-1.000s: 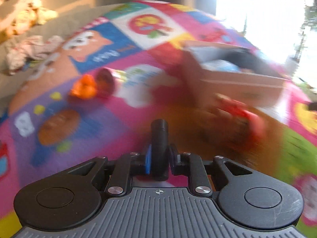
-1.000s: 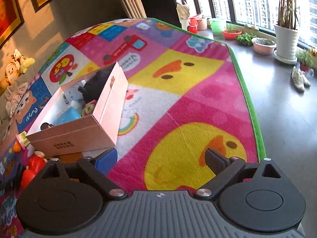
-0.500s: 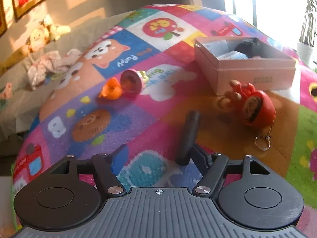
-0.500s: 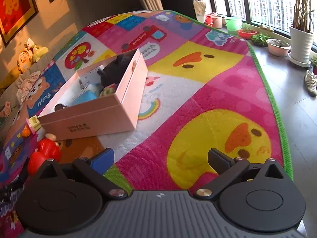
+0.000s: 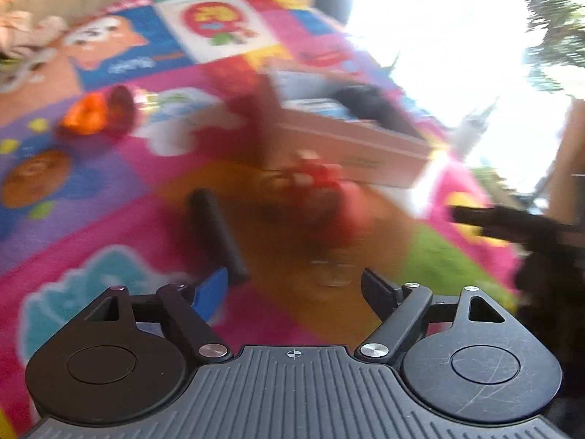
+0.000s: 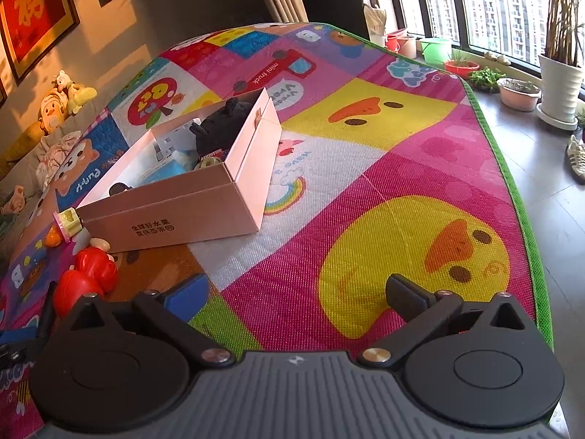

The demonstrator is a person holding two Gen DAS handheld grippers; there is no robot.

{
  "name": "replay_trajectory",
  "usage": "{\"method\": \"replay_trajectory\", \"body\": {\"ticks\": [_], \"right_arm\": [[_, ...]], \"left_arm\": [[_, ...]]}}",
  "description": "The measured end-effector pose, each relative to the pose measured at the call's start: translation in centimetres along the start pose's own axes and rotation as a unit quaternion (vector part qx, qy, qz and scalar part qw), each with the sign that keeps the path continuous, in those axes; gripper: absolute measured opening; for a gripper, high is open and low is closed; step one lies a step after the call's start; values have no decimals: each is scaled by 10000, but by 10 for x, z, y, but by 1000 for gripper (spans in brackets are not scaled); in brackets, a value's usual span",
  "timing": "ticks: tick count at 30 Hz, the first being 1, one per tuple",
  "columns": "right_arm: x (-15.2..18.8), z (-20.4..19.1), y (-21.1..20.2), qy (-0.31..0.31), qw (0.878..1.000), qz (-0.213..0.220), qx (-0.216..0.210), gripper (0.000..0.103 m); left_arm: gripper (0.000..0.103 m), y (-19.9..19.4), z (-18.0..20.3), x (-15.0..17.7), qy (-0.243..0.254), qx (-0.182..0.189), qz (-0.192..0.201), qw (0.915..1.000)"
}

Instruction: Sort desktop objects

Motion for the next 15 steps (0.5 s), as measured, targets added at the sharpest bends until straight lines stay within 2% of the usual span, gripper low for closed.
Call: {"method": "replay_trajectory", "body": {"ticks": [2, 3, 4, 6, 8, 9, 12, 15], "right_arm": [[0, 0, 0, -15, 10000, 2, 14, 103], [0, 0, 0, -21, 10000, 3, 21, 103], [0, 0, 0, -26, 10000, 4, 30, 103], [0, 0, 0, -28, 10000, 5, 34, 103], [1, 0, 0, -43, 10000, 6, 56, 103], [1, -1, 1, -56, 10000, 7, 73, 103], [1, -3, 2, -101, 9999, 10, 132, 103], [2, -3, 2, -112, 9998, 12, 141, 103]], "left_arm": [[90, -4, 11, 1, 213, 198, 92, 9995], [93, -6, 15, 0, 360, 123, 172, 9991], [96, -7, 18, -2, 492, -69, 257, 9984], [96, -5, 19, -7, 861, -677, 399, 9932], [96, 2, 16, -14, 1187, -1015, 437, 9868], [96, 6, 14, -20, 1283, -1013, 429, 9856], [98, 24, 10, -39, 1483, -561, 287, 9869], [99, 43, 9, -54, 1694, -278, 209, 9849]]}}
Point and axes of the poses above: each gripper's, at about its wrist camera, not at the fingertips, and y roughly the way its jaws point, z to its right, x to its underside, the point moved 5 cm from there along y, roughly the way its jaws point, and after that the axes turned 11 degrees about -z, right-handed, at the moved point
